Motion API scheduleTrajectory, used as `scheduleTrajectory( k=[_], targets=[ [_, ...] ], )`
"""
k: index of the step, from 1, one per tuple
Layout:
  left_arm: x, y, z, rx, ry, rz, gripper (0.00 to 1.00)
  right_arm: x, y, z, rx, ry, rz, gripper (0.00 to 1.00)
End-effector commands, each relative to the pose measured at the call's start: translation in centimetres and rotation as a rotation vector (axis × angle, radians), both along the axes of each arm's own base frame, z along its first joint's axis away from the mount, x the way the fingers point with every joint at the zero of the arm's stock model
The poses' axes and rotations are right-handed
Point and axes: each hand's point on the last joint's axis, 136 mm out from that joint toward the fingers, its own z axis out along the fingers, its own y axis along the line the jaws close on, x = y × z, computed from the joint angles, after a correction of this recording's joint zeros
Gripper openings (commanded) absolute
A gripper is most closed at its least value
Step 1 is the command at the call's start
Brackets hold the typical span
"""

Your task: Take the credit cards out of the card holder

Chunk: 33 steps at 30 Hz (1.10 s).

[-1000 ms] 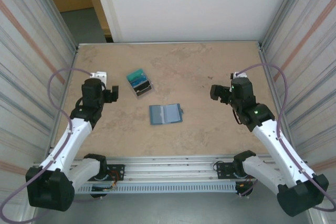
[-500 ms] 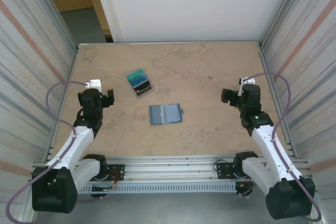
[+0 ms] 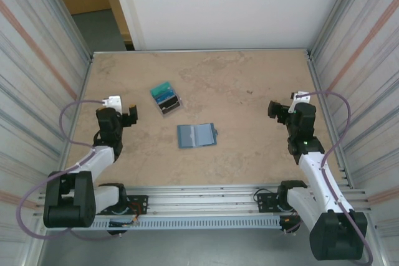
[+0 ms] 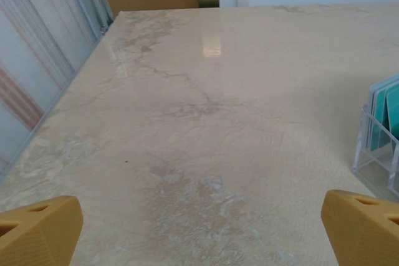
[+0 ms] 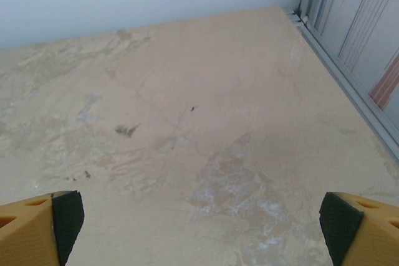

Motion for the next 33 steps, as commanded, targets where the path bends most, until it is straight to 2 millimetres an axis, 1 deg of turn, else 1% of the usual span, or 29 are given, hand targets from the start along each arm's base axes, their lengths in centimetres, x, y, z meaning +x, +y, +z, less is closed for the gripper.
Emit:
scheduleTrajectory(
  k=[1,4,7,10,13,18,24,25,27,28,29,30,31,33],
  targets=[
    [1.2,-0.6,2.8,0.010,-0.129,-0.052,0.99,0.3,-0.3,0.9,0.011,-0.064,-0.009,0.99],
    [1.1,-1.2,2.6,0.003,-0.117,-0.085,0.99,0.3,-0.4,0.1,0.012,-0.070,-0.015,0.99],
    [0.3,-1.2,2.3,-0.009,-0.109,-0.083,0.99,0.3,-0.5,-0.7,0.016,-0.076,-0.019,0.99],
    [-0.6,-0.9,1.0,-0.011,-0.100,-0.061,0.99,0.2,-0.4,-1.6,0.019,-0.082,-0.017,0.99],
    [-0.8,-1.4,0.2,-0.021,-0.117,-0.087,0.99,0.1,-0.7,-2.5,0.018,-0.082,-0.019,0.99],
    [0.5,-2.6,-0.1,-0.059,-0.150,-0.153,0.99,0.3,-1.1,-3.3,0.025,-0.097,-0.014,0.99],
    [1.7,-3.6,-3.2,-0.052,-0.102,-0.205,0.99,0.7,-1.1,-4.4,0.026,-0.092,-0.002,0.99],
    [2.2,-3.8,-3.2,-0.043,-0.112,-0.221,0.99,0.8,-1.0,-4.5,0.030,-0.091,0.003,0.99],
    [2.6,-4.9,-3.9,-0.038,-0.038,-0.269,0.99,1.0,-0.7,-4.6,0.044,-0.101,0.015,0.99],
    [2.9,-5.0,-3.9,-0.029,-0.015,-0.267,0.99,1.2,-0.5,-4.8,0.051,-0.103,0.024,0.99],
    [3.4,-5.0,-4.0,-0.019,-0.008,-0.259,0.99,1.4,-0.4,-4.9,0.058,-0.108,0.032,0.99],
    [3.9,-4.5,-4.2,-0.025,0.015,-0.226,0.99,1.6,-0.2,-5.1,0.062,-0.112,0.043,0.99],
    [3.8,-4.1,-4.4,-0.059,0.039,-0.228,0.99,1.8,0.0,-5.4,0.067,-0.114,0.051,0.99],
    [3.9,-4.1,-4.3,-0.070,0.025,-0.232,0.99,2.3,0.3,-6.0,0.074,-0.117,0.072,0.99]
  ],
)
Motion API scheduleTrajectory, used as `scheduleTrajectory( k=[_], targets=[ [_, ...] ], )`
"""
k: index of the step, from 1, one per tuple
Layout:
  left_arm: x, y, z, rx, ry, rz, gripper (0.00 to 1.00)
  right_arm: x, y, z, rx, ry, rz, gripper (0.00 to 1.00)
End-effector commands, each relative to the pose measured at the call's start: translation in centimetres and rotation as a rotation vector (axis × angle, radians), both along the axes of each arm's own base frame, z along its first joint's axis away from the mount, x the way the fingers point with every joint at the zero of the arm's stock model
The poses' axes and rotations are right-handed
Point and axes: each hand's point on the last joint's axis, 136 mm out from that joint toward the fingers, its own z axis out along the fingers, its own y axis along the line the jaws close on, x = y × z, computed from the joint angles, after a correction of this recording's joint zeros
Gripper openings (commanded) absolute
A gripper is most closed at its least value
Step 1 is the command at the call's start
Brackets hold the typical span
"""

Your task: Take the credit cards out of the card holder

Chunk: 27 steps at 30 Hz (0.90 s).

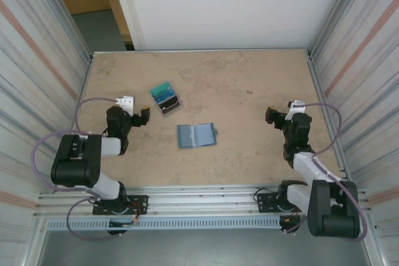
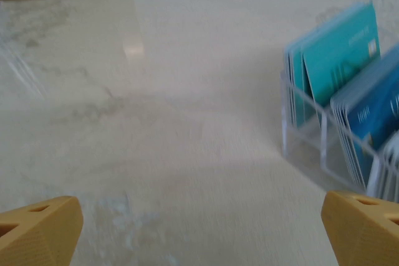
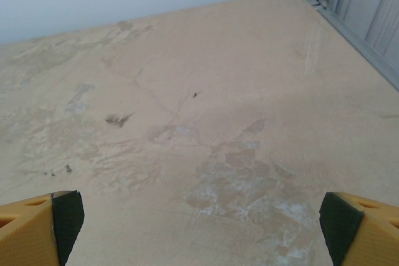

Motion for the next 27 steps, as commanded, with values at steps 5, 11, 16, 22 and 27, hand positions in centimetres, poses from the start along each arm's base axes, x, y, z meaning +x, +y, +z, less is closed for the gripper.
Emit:
scheduleTrajectory(
  k=[5,11,16,22,27],
  targets=[
    [0.2,0.3,-0.1,-0.010,0.024,-0.002,0.99,2.7,2.1,-1.4,0.013,0.021,0.145,0.99],
    [0.1,0.3,-0.2,-0.009,0.025,-0.001,0.99,3.9,3.0,-2.5,-0.007,-0.013,0.263,0.99],
    [0.1,0.3,-0.2,-0.008,0.025,-0.002,0.99,4.3,1.8,-3.9,0.064,-0.002,0.246,0.99],
    [0.1,0.3,-0.2,-0.008,0.025,-0.001,0.99,5.4,1.5,-4.6,-0.003,0.067,0.163,0.99],
    [0.1,0.3,-0.2,-0.007,0.026,-0.002,0.99,5.0,2.8,-4.3,0.014,0.039,0.265,0.99]
  ],
)
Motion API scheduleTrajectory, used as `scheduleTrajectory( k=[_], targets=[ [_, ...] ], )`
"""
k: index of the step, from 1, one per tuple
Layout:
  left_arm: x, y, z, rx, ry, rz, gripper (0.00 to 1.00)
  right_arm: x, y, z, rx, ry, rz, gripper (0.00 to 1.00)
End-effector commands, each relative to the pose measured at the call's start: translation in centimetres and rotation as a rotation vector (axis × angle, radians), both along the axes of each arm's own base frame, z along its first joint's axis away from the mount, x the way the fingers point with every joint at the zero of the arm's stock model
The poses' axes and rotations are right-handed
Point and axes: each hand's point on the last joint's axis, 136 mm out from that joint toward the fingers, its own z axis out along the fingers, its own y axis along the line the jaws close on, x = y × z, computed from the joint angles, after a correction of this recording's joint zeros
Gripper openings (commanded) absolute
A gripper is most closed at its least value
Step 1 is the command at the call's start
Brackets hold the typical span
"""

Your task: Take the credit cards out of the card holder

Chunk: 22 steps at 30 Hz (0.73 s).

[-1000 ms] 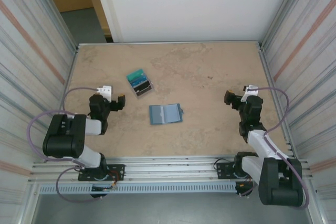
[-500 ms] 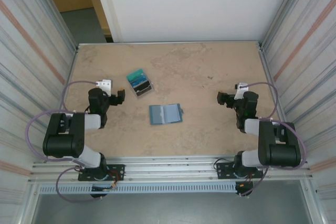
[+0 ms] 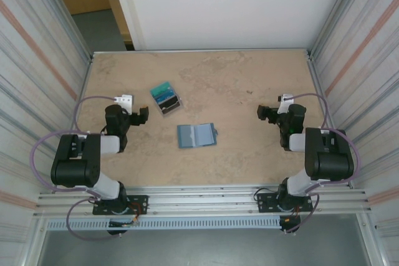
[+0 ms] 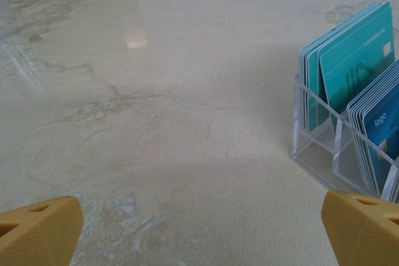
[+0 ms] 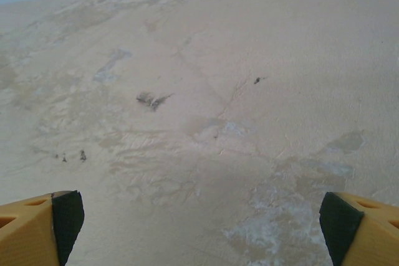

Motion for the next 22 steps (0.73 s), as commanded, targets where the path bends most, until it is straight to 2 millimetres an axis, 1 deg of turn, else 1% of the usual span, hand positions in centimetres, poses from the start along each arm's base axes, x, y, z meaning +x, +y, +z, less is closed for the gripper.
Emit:
scheduleTrajectory(
  k=[1,4,10,22],
  targets=[
    [0.2,-0.1,0.5,-0.004,-0.015,-0.006,0.99,-0.1,0.4,0.4,-0.002,-0.019,0.048,0.99],
    [0.2,-0.1,0.4,-0.003,-0.014,-0.007,0.99,-0.1,0.3,0.4,-0.006,-0.018,0.041,0.99],
    [0.2,-0.1,0.5,-0.002,-0.015,-0.007,0.99,0.3,-1.2,0.1,-0.034,0.008,-0.077,0.99],
    [0.2,-0.1,0.5,-0.004,-0.014,-0.006,0.99,0.3,-1.2,0.1,-0.037,0.010,-0.081,0.99]
  ],
)
